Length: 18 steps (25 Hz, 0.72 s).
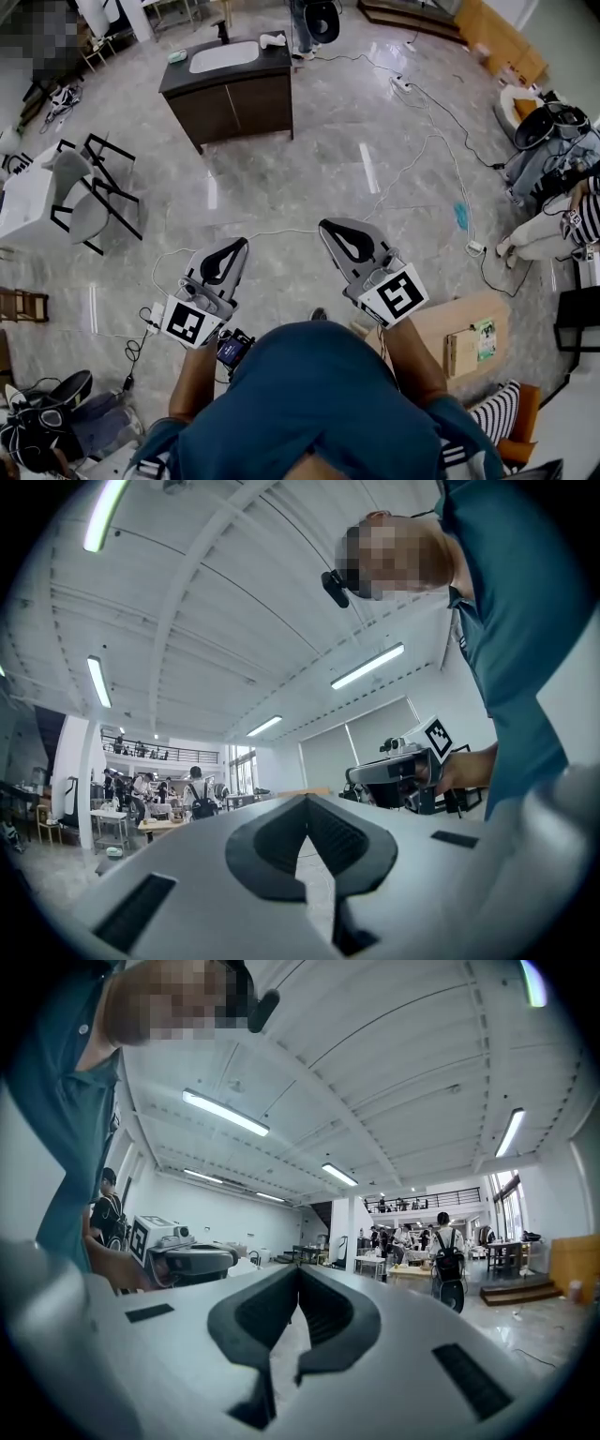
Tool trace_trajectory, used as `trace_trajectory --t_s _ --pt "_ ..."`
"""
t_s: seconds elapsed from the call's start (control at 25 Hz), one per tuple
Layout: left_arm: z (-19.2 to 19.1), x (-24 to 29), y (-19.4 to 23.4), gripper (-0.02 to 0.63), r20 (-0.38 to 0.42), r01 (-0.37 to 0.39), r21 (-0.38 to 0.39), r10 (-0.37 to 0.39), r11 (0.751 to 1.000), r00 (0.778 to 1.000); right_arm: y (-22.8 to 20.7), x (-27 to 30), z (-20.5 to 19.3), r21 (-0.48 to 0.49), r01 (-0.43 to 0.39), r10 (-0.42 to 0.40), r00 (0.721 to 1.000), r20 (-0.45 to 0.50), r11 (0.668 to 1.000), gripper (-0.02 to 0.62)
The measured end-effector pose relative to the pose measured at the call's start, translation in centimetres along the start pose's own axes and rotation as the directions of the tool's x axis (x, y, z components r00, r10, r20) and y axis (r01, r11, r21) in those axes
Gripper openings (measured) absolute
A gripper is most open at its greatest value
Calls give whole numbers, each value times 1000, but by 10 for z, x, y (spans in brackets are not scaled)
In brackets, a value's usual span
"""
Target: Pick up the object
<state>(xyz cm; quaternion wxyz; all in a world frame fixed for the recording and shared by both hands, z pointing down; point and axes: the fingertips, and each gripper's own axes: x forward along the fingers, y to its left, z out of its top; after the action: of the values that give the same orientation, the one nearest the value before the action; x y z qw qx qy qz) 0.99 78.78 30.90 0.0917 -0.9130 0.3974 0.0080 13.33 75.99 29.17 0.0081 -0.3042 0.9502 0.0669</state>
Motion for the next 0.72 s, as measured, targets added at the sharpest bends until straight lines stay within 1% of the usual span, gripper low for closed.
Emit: trace_trajectory --t_s 0.16,0.32,0.44,0.52,0.64,0.72 --pt "-3 28 7 3 -16 -6 12 6 1000 1000 -26 9 -4 19 -26 26 1000 11 999 14" --pt "-2 52 13 2 3 -24 30 24 999 1000 -52 13 -11 18 -43 43 999 20 999 14" --pt "-10 64 14 3 -38 -15 28 16 999 999 -67 15 -17 44 -40 38 999 30 998 14" --pt "-12 70 22 2 -53 -15 23 16 1000 998 -72 22 -21 62 -42 41 999 20 997 14" --pt "-14 76 49 3 -14 -21 16 21 1000 1000 -80 41 -27 66 -35 35 999 -2 997 14" --pt "-19 83 66 3 -1 -3 6 3 1000 1000 -88 55 -29 60 -14 15 1000 -7 998 14"
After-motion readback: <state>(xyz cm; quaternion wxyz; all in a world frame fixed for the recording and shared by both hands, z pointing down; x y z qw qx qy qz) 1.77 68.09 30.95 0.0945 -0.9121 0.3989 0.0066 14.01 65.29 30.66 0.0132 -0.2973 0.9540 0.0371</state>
